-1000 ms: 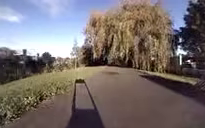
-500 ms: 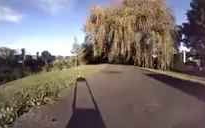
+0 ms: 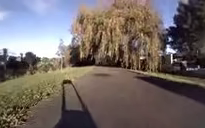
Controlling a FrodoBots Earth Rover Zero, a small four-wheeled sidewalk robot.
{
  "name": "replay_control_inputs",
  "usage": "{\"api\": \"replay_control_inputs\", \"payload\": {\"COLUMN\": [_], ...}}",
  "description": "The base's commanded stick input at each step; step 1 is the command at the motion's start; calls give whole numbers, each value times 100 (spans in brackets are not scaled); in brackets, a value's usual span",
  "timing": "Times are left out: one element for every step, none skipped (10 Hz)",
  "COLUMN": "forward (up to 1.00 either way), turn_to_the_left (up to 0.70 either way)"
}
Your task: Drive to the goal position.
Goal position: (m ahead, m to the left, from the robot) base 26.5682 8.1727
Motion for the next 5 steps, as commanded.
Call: {"api": "replay_control_inputs", "payload": {"forward": [100,100,100,100,100], "turn_to_the_left": [0,0,0,0,0]}}
